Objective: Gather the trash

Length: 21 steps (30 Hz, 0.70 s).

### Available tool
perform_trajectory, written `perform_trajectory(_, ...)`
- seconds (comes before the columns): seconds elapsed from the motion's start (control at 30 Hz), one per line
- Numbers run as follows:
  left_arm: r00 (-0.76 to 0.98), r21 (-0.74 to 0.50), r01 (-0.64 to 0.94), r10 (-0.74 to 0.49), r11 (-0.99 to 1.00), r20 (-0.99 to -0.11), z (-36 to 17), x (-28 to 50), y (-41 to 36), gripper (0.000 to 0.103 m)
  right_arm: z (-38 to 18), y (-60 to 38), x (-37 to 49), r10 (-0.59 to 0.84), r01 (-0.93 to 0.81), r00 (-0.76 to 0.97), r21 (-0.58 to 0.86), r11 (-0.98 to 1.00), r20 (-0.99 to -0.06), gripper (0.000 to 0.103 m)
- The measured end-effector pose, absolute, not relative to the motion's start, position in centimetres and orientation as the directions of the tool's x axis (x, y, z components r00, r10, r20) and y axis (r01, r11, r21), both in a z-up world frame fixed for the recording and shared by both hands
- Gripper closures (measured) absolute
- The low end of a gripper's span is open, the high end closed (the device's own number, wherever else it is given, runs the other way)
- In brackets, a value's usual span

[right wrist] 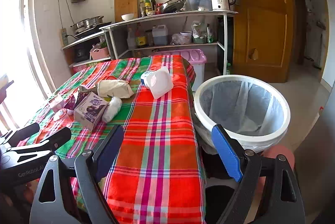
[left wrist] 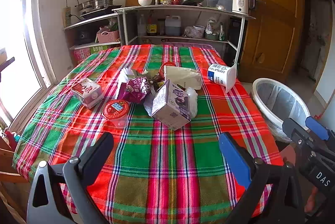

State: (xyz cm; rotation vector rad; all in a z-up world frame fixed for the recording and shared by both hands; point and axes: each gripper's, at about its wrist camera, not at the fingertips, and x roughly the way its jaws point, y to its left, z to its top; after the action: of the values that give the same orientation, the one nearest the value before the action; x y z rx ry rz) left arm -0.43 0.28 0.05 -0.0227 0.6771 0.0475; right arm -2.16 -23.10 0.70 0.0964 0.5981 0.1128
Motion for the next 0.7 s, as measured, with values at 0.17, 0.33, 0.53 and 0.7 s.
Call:
perform_trajectory(0.17, 0.776, -0.005, -0.059, 0.043, 0.998, -0.629, -0.02, -0.43, 0.40, 0.001, 0.69, -23.07, -2.11, 0.134, -0.080, 0.819, 0.121, 0.989, -0.558, 0.017)
perform_trajectory(0.33, 0.777, 0.002, -0.060, 0.048, 0.998, -0.628, 0.00, -0.55, 0.42, 0.001, 0.68, -23.02, -2.11, 0.133, -0.079, 0.820, 0.119, 0.990, -0.557, 0.017)
perform_trajectory(0.53, 0.776, 0.002, -0.067, 0.054, 0.998, -0.628, 0.00, -0.63, 0.71, 0.001, 0.67, -22.84, -2.28, 0.132, -0.082, 0.820, 0.114, 0.990, -0.557, 0.017)
perform_trajectory(0.7, 0.776, 0.002, -0.071, 0.056, 0.997, -0.629, 0.01, -0.70, 0.75, 0.001, 0.74, -22.73, -2.33, 0.131, -0.081, 0.821, 0.114, 0.990, -0.556, 0.017)
